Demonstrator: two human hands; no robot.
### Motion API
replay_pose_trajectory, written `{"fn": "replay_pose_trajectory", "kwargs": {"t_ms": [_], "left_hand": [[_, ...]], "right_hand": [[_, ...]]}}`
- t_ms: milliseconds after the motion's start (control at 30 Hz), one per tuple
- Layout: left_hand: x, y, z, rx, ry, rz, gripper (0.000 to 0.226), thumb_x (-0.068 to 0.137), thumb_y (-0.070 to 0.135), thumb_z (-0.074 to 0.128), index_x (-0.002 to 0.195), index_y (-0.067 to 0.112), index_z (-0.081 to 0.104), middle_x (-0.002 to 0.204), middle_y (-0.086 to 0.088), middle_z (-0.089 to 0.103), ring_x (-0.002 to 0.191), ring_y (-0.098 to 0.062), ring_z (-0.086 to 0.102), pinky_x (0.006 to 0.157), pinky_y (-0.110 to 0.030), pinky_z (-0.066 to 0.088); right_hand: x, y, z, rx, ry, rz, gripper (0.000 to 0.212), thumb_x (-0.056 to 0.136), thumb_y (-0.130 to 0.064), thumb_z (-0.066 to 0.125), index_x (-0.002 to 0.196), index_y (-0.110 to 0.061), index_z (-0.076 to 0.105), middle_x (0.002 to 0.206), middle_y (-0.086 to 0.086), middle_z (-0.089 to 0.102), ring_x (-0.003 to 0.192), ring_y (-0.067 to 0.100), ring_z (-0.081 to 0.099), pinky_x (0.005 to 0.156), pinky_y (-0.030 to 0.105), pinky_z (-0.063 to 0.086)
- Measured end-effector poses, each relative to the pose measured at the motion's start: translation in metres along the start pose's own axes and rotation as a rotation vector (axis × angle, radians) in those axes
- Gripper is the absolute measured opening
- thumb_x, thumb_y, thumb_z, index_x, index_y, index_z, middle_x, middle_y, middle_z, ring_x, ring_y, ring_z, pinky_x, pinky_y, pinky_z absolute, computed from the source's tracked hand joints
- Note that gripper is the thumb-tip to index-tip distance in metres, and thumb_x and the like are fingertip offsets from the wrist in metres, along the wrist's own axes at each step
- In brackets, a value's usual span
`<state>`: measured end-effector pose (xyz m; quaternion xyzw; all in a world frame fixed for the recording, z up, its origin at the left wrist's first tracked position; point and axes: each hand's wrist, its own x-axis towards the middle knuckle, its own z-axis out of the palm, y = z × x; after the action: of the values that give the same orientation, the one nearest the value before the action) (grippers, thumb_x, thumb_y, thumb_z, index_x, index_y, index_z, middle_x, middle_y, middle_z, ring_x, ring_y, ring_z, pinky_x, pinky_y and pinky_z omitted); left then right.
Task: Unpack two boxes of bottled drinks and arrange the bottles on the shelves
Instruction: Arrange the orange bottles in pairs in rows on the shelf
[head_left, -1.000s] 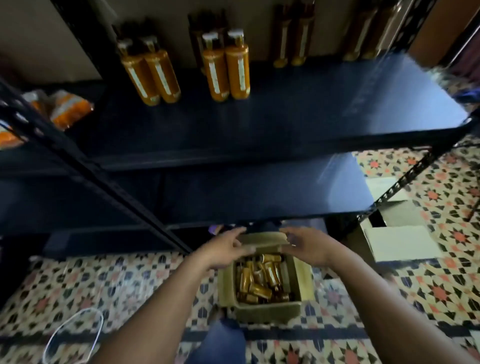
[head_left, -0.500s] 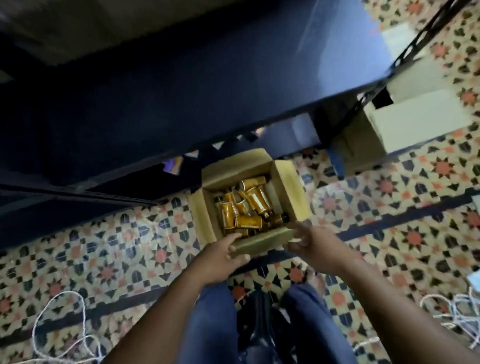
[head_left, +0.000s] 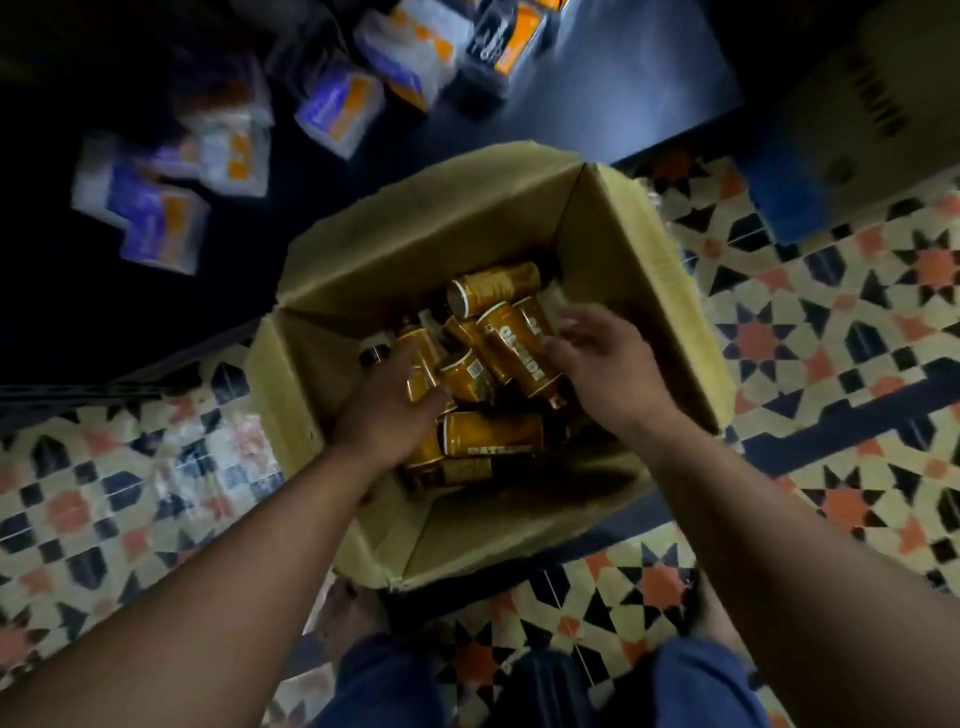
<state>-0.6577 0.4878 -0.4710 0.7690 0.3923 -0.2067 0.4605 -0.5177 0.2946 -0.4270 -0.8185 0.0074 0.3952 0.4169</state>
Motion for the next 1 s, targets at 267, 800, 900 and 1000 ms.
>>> {"fn": "replay_pose_trajectory", "kwargs": {"t_ms": [267, 800, 900, 1000], "left_hand": [[0.044, 0.003, 0.031, 0.008, 0.234, 0.093, 0.081, 0.092, 0.039, 0.072, 0.158, 0.034, 0.025, 0.159, 0.002, 0.038, 0.145, -0.022, 0.036, 0.114, -0.043, 0.037], [0.096, 0.034, 0.063, -0.532, 0.426, 0.057, 0.05, 0.085, 0.024, 0.081, 0.126, 0.016, 0.054, 0.12, -0.003, 0.061, 0.112, -0.016, 0.062, 0.08, -0.015, 0.049], [0.074, 0.032, 0.056, -0.347, 0.378, 0.051, 0.068, 0.088, 0.031, 0.078, 0.147, 0.02, 0.045, 0.133, -0.002, 0.052, 0.117, -0.016, 0.057, 0.092, -0.025, 0.051], [0.054, 0.026, 0.04, -0.233, 0.29, 0.004, 0.066, 0.087, 0.035, 0.078, 0.147, 0.025, 0.051, 0.142, -0.002, 0.046, 0.125, -0.018, 0.053, 0.102, -0.037, 0.051]], "right_hand": [[0.054, 0.034, 0.024, -0.097, -0.21, 0.216, 0.075, 0.088, -0.027, 0.08, 0.152, -0.027, 0.041, 0.147, -0.001, 0.054, 0.133, 0.022, 0.053, 0.105, 0.036, 0.045], [0.056, 0.048, 0.011, -0.058, -0.169, 0.177, 0.064, 0.096, -0.027, 0.071, 0.152, -0.025, 0.039, 0.128, -0.004, 0.059, 0.115, 0.018, 0.057, 0.098, 0.034, 0.049], [0.039, 0.044, 0.002, -0.038, -0.066, 0.073, 0.057, 0.096, -0.031, 0.071, 0.147, -0.029, 0.045, 0.112, -0.014, 0.06, 0.107, 0.015, 0.063, 0.091, 0.036, 0.056], [0.022, 0.034, -0.001, 0.038, 0.06, 0.021, 0.062, 0.09, -0.032, 0.077, 0.143, -0.038, 0.045, 0.114, -0.022, 0.051, 0.117, 0.015, 0.06, 0.099, 0.043, 0.055]]}}
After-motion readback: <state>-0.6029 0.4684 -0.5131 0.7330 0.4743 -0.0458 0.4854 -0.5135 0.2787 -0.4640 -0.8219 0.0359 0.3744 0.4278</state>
